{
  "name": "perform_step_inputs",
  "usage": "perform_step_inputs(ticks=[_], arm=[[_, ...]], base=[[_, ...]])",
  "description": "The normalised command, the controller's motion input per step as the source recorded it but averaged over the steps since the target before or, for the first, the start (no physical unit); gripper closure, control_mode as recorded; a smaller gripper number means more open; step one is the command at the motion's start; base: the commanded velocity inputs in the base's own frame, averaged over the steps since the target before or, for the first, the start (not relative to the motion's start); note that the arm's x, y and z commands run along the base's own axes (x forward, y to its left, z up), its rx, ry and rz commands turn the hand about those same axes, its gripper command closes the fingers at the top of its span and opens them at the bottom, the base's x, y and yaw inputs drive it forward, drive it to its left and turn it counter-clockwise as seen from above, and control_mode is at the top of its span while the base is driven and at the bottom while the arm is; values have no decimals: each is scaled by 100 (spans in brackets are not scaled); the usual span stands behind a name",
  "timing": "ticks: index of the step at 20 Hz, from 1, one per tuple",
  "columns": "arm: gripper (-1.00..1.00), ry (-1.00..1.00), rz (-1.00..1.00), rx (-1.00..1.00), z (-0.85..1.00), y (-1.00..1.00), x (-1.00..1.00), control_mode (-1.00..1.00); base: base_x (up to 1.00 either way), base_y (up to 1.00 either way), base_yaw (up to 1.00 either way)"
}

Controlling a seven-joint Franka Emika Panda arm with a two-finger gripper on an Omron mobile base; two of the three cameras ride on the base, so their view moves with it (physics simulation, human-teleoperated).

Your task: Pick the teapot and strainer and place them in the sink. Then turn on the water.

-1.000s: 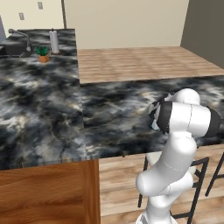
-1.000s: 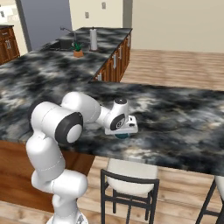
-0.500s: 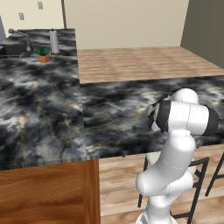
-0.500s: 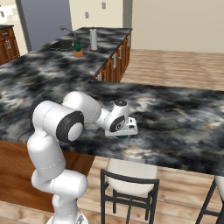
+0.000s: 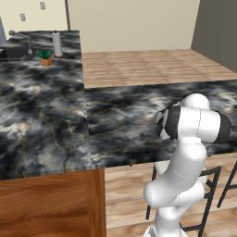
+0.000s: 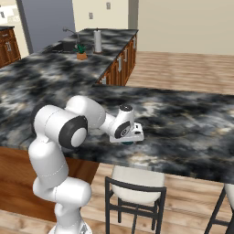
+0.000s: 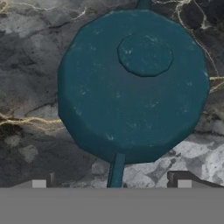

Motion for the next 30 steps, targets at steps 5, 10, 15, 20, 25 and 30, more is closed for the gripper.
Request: perform_step_inputs(ticks=[5, 10, 15, 20, 25, 30], arm=[[100, 0, 0, 0, 0, 0, 0, -100], [100, 0, 0, 0, 0, 0, 0, -100], [100, 0, 0, 0, 0, 0, 0, -100], [100, 0, 0, 0, 0, 0, 0, -100], [100, -1, 0, 0, 4, 0, -5, -100], [100, -2, 0, 0, 29, 0, -21, -100]], base=[[0, 0, 0], [0, 0, 0], [0, 0, 0], [0, 0, 0], [0, 0, 0], [0, 0, 0]])
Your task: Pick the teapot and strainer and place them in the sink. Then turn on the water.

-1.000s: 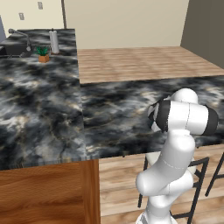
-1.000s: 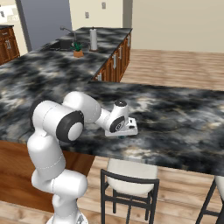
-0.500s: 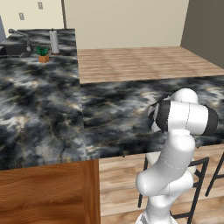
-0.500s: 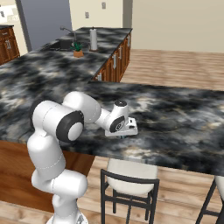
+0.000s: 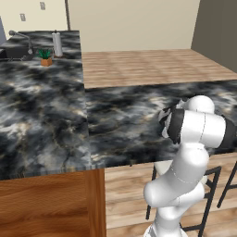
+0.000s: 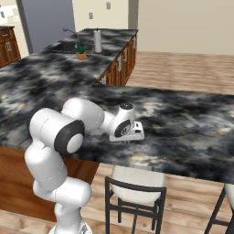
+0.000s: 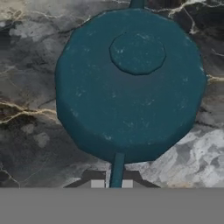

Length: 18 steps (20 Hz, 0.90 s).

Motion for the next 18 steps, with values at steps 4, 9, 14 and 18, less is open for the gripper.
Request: perform_step_inputs(ticks=[4, 9, 14, 18], arm=[[100, -4, 0, 0, 44, 0, -24, -100], [100, 0, 0, 0, 59, 0, -34, -100], [100, 0, 0, 0, 58, 6, -38, -100], [100, 0, 0, 0, 54, 11, -43, -100]], base=[[0, 0, 0], [0, 0, 0], [0, 0, 0], [0, 0, 0]])
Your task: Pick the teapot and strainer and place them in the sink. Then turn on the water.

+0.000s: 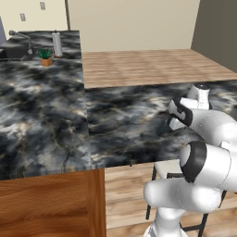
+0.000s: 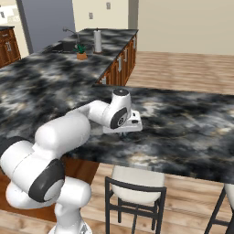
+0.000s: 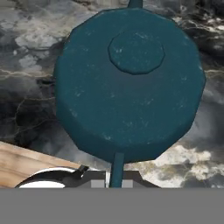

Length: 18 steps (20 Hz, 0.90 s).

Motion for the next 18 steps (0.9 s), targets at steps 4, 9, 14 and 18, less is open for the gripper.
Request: perform_step_inputs(ticks=[4, 9, 14, 18], arm=[[100, 0, 0, 0, 45, 24, -34, -100], [100, 2, 0, 0, 34, 47, -27, -100], [100, 2, 0, 0, 24, 61, -18, -100], [100, 0, 0, 0, 16, 63, -19, -100]], base=[[0, 0, 0], [0, 0, 0], [0, 0, 0], [0, 0, 0]])
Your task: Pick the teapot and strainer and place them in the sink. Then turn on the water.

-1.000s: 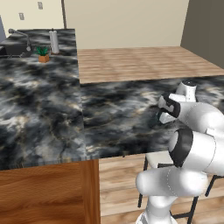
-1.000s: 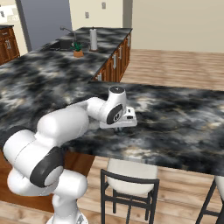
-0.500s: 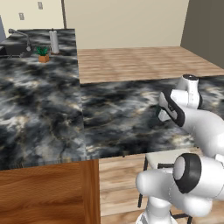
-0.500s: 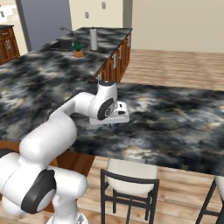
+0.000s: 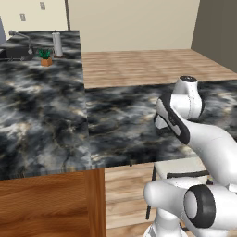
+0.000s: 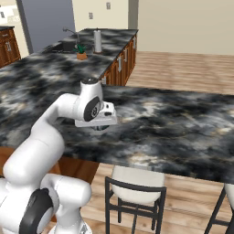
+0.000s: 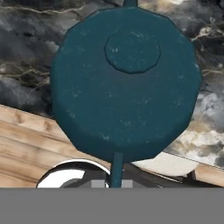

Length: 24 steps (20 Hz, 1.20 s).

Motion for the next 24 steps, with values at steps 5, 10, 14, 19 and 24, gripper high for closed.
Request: perform_step_inputs(ticks=[5, 10, 14, 19, 24], arm=[[100, 0, 0, 0, 17, 49, -23, -100], [100, 0, 0, 0, 1, 16, -15, -100], [100, 0, 0, 0, 0, 0, 0, -100], [100, 0, 0, 0, 0, 0, 0, -100], [100, 0, 0, 0, 0, 0, 0, -100]], base=[[0, 0, 0], [0, 0, 0], [0, 0, 0], [0, 0, 0], [0, 0, 0]])
